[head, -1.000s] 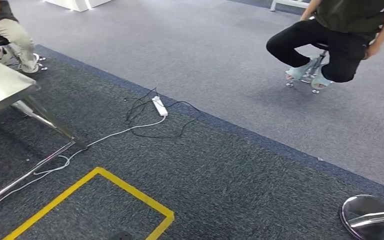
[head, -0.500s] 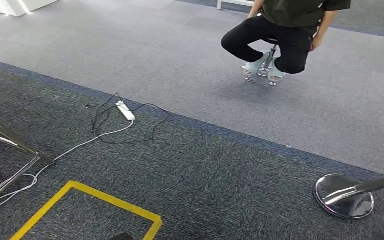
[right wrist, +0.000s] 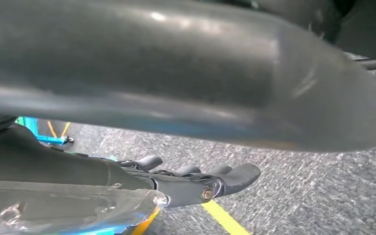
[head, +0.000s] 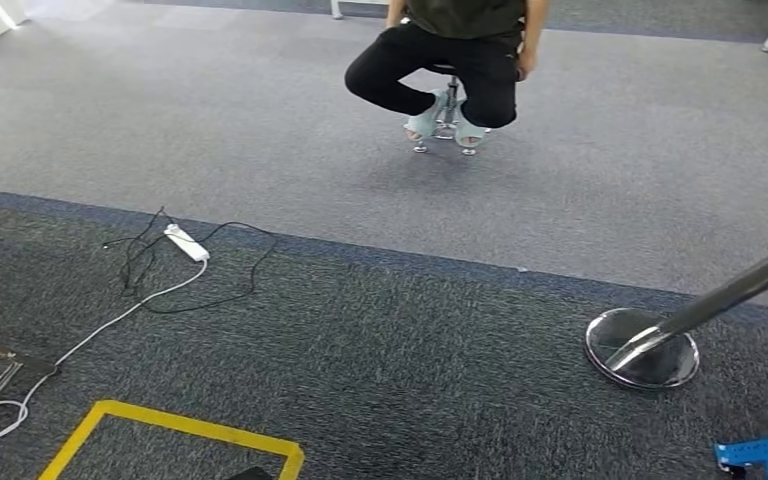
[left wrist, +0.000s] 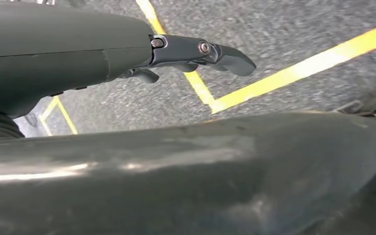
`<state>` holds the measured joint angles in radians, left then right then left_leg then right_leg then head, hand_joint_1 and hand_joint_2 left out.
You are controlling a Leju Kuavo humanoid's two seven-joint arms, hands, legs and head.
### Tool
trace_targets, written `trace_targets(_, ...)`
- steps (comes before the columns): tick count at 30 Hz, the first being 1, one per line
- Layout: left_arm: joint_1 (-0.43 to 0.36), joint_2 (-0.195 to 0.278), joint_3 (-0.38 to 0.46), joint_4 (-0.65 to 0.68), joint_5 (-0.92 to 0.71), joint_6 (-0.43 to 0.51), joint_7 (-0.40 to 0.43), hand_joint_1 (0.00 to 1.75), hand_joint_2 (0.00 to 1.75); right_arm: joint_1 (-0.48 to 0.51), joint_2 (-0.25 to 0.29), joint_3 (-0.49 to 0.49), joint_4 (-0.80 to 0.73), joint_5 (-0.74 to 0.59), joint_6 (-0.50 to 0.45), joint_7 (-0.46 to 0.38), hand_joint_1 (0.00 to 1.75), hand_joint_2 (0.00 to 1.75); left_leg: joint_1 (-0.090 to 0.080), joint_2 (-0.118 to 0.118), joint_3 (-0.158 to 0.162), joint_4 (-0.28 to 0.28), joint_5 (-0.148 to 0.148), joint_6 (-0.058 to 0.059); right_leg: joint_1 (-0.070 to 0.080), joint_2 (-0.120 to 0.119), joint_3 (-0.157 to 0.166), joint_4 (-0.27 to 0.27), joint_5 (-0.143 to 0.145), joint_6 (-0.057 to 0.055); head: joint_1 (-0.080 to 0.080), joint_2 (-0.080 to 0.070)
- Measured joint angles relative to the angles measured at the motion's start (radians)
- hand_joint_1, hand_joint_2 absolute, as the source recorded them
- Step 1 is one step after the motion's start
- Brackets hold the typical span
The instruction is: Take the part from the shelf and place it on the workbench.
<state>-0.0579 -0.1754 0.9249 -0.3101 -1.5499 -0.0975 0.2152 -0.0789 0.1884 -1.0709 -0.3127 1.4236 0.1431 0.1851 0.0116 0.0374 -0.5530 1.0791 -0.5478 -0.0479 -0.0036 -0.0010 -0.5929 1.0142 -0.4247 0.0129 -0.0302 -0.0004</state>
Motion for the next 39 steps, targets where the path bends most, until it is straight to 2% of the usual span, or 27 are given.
trace_targets(2, 0.004, -0.001, 0.000, 0.000, -0.004, 0.000, 0.000, 0.00, 0.00, -0.002, 0.000, -0.001, 0.000, -0.005, 0.001, -0.002, 0.00, 0.00, 0.000, -0.027, -0.071, 0.137, -0.060, 0.000, 0.000, 0.025, -0.001, 0.000, 0.000, -0.004, -0.002, 0.000)
trace_targets(3, 0.005, -0.002, 0.000, 0.000, -0.006, 0.000, 0.000, 0.00, 0.00, -0.002, 0.000, -0.002, 0.000, -0.007, 0.002, -0.003, 0.00, 0.00, -0.001, -0.031, -0.098, 0.182, -0.068, 0.000, 0.000, 0.040, -0.001, 0.000, 0.000, -0.004, -0.003, 0.000)
trace_targets(4, 0.006, -0.002, 0.000, 0.000, -0.007, 0.000, 0.000, 0.00, 0.00, 0.000, 0.000, -0.003, 0.000, -0.009, 0.004, -0.003, 0.00, 0.00, -0.001, -0.034, -0.109, 0.194, -0.056, 0.001, 0.000, 0.055, 0.000, 0.000, 0.000, -0.004, -0.002, 0.000)
trace_targets(5, 0.006, -0.003, 0.001, 0.000, -0.008, 0.000, 0.000, 0.00, 0.00, 0.001, 0.000, -0.003, -0.001, -0.011, 0.006, -0.004, 0.00, 0.00, 0.000, -0.038, -0.100, 0.165, -0.024, 0.002, -0.001, 0.071, 0.001, 0.000, 0.001, -0.003, -0.002, 0.000)
trace_targets(6, 0.005, -0.003, 0.001, 0.000, -0.010, 0.001, 0.000, 0.00, 0.00, 0.003, -0.001, -0.004, -0.002, -0.013, 0.007, -0.004, 0.00, 0.00, 0.002, -0.048, -0.076, 0.107, 0.017, 0.002, -0.002, 0.086, 0.003, 0.001, 0.001, -0.001, -0.002, 0.000)
trace_targets(8, 0.004, -0.004, 0.000, 0.000, -0.013, 0.004, -0.002, 0.00, 0.00, 0.002, -0.001, -0.005, -0.004, -0.014, 0.010, -0.004, 0.00, 0.00, 0.009, -0.096, -0.020, -0.021, 0.074, 0.002, -0.002, 0.116, -0.001, 0.006, 0.001, 0.008, -0.004, 0.000)
trace_targets(10, 0.003, -0.007, -0.001, 0.000, -0.016, 0.009, -0.004, 0.00, 0.00, 0.002, -0.001, -0.008, -0.009, -0.014, 0.013, -0.005, 0.00, 0.00, 0.012, -0.126, 0.004, -0.077, 0.082, 0.010, -0.003, 0.140, -0.010, 0.009, 0.003, 0.021, -0.006, 0.000)
trace_targets(11, 0.002, -0.007, -0.002, 0.000, -0.017, 0.011, -0.005, 0.00, 0.00, 0.005, -0.001, -0.009, -0.011, -0.014, 0.014, -0.005, 0.00, 0.00, 0.010, -0.118, 0.006, -0.081, 0.080, 0.017, -0.005, 0.152, -0.016, 0.007, 0.004, 0.027, -0.006, 0.000)
trace_targets(12, 0.001, -0.007, -0.003, 0.000, -0.019, 0.013, -0.006, 0.00, 0.00, 0.009, -0.001, -0.010, -0.012, -0.014, 0.016, -0.004, 0.00, 0.00, 0.009, -0.106, 0.007, -0.082, 0.082, 0.025, -0.008, 0.150, -0.019, 0.006, 0.006, 0.033, -0.007, 0.000)
trace_targets(13, 0.000, -0.007, -0.004, 0.000, -0.020, 0.014, -0.006, 0.00, 0.00, 0.012, -0.001, -0.011, -0.013, -0.014, 0.017, -0.003, 0.00, 0.00, 0.008, -0.094, 0.008, -0.084, 0.083, 0.033, -0.008, 0.129, -0.025, 0.016, -0.001, 0.037, -0.004, 0.000)
trace_targets(14, 0.000, -0.008, -0.004, 0.000, -0.020, 0.014, -0.007, 0.00, 0.00, 0.013, -0.001, -0.012, -0.014, -0.015, 0.018, -0.002, 0.00, 0.00, 0.007, -0.081, 0.010, -0.086, 0.084, 0.041, -0.006, 0.097, -0.040, 0.044, -0.018, 0.040, 0.001, 0.000)
trace_targets(16, 0.003, -0.009, -0.004, 0.000, -0.020, 0.013, -0.006, 0.00, 0.00, 0.009, -0.001, -0.013, -0.016, -0.018, 0.020, 0.001, 0.00, 0.00, 0.003, -0.051, 0.011, -0.087, 0.083, 0.050, -0.004, 0.029, -0.096, 0.163, -0.082, 0.045, 0.009, 0.000)
trace_targets(18, 0.007, -0.009, -0.005, 0.000, -0.020, 0.013, -0.005, 0.00, 0.00, 0.006, -0.001, -0.016, -0.017, -0.022, 0.021, 0.005, 0.00, 0.00, -0.002, -0.018, 0.013, -0.087, 0.080, 0.053, -0.006, 0.010, -0.155, 0.284, -0.131, 0.048, 0.009, 0.000)
trace_targets(19, 0.007, -0.009, -0.005, 0.000, -0.020, 0.013, -0.005, 0.00, 0.00, 0.008, -0.001, -0.018, -0.017, -0.022, 0.022, 0.008, 0.00, 0.00, -0.003, -0.004, 0.014, -0.086, 0.078, 0.053, -0.006, 0.007, -0.162, 0.300, -0.129, 0.048, 0.009, 0.000)
trace_targets(20, 0.006, -0.009, -0.005, 0.000, -0.020, 0.014, -0.005, 0.00, 0.00, 0.010, -0.001, -0.019, -0.018, -0.021, 0.022, 0.011, 0.00, 0.00, -0.003, 0.009, 0.017, -0.086, 0.076, 0.052, -0.006, 0.003, -0.145, 0.273, -0.108, 0.048, 0.009, 0.000)
trace_targets(21, 0.005, -0.009, -0.005, 0.000, -0.020, 0.014, -0.005, 0.00, 0.00, 0.011, -0.001, -0.019, -0.018, -0.019, 0.023, 0.014, 0.00, 0.00, -0.004, 0.020, 0.021, -0.086, 0.073, 0.050, -0.006, -0.006, -0.110, 0.211, -0.076, 0.046, 0.010, 0.000)
trace_targets(23, 0.005, -0.009, -0.006, 0.000, -0.020, 0.014, -0.005, 0.00, 0.00, 0.010, -0.001, -0.019, -0.019, -0.016, 0.023, 0.015, 0.00, 0.00, -0.007, 0.041, 0.031, -0.086, 0.065, 0.041, -0.002, -0.046, -0.032, 0.073, -0.025, 0.039, 0.009, 0.000)
trace_targets(25, 0.003, -0.009, -0.006, 0.000, -0.020, 0.014, -0.005, 0.00, 0.00, 0.007, -0.001, -0.019, -0.020, -0.014, 0.023, 0.015, 0.00, 0.00, -0.010, 0.057, 0.039, -0.087, 0.059, 0.031, 0.003, -0.061, -0.002, 0.019, -0.013, 0.029, 0.007, 0.000)
trace_targets(27, -0.001, -0.010, -0.006, 0.000, -0.020, 0.013, -0.005, 0.00, 0.00, 0.008, -0.001, -0.020, -0.022, -0.014, 0.022, 0.015, 0.00, 0.00, -0.009, 0.073, 0.045, -0.092, 0.057, 0.019, 0.006, -0.039, -0.004, 0.016, -0.010, 0.017, 0.006, 0.000)
trace_targets(28, -0.002, -0.010, -0.006, 0.000, -0.020, 0.013, -0.005, 0.00, 0.00, 0.009, -0.001, -0.020, -0.023, -0.014, 0.022, 0.015, 0.00, 0.00, -0.007, 0.067, 0.046, -0.089, 0.052, 0.013, 0.005, -0.028, -0.004, 0.012, -0.008, 0.011, 0.005, 0.000)
trace_targets(29, -0.003, -0.010, -0.006, 0.000, -0.020, 0.013, -0.005, 0.00, 0.00, 0.009, -0.001, -0.022, -0.025, -0.013, 0.022, 0.015, 0.00, 0.00, -0.005, 0.049, 0.039, -0.070, 0.037, 0.008, 0.003, -0.016, -0.002, 0.008, -0.006, 0.005, 0.003, 0.000)
trace_targets(30, -0.003, -0.011, -0.006, 0.000, -0.020, 0.013, -0.005, 0.00, 0.00, 0.008, -0.001, -0.023, -0.025, -0.013, 0.022, 0.015, 0.00, 0.00, -0.003, 0.025, 0.021, -0.031, 0.012, 0.004, 0.000, -0.005, 0.001, 0.005, -0.004, 0.001, 0.001, 0.000)
trace_targets(32, 0.000, -0.010, -0.006, 0.000, -0.020, 0.013, -0.005, 0.00, 0.00, 0.005, -0.001, -0.025, -0.026, -0.013, 0.022, 0.015, 0.00, 0.00, -0.002, -0.019, -0.043, 0.097, -0.050, 0.003, -0.001, 0.020, 0.000, 0.004, -0.004, -0.005, -0.004, 0.000)
trace_targets(34, 0.003, -0.010, -0.006, 0.000, -0.020, 0.013, -0.005, 0.00, 0.00, 0.005, -0.001, -0.026, -0.026, -0.013, 0.022, 0.015, 0.00, 0.00, -0.003, -0.031, -0.096, 0.191, -0.078, 0.003, -0.001, 0.045, 0.000, 0.004, -0.004, -0.006, -0.005, 0.000)
trace_targets(35, 0.004, -0.010, -0.006, 0.000, -0.020, 0.013, -0.005, 0.00, 0.00, 0.006, -0.001, -0.026, -0.026, -0.013, 0.022, 0.015, 0.00, 0.00, -0.003, -0.033, -0.108, 0.209, -0.080, 0.003, -0.001, 0.052, 0.001, 0.004, -0.004, -0.006, -0.005, 0.000)
trace_targets(38, 0.005, -0.010, -0.006, 0.000, -0.020, 0.013, -0.005, 0.00, 0.00, 0.006, -0.001, -0.026, -0.026, -0.013, 0.022, 0.015, 0.00, 0.00, -0.003, -0.034, -0.111, 0.211, -0.076, 0.004, -0.001, 0.056, 0.001, 0.004, -0.004, -0.006, -0.005, 0.000)
trace_targets(39, 0.004, -0.010, -0.006, 0.000, -0.020, 0.013, -0.005, 0.00, 0.00, 0.007, -0.001, -0.027, -0.026, -0.014, 0.022, 0.015, 0.00, 0.00, -0.001, -0.043, -0.089, 0.157, -0.038, 0.004, -0.002, 0.069, 0.002, 0.004, -0.004, -0.004, -0.005, 0.000)
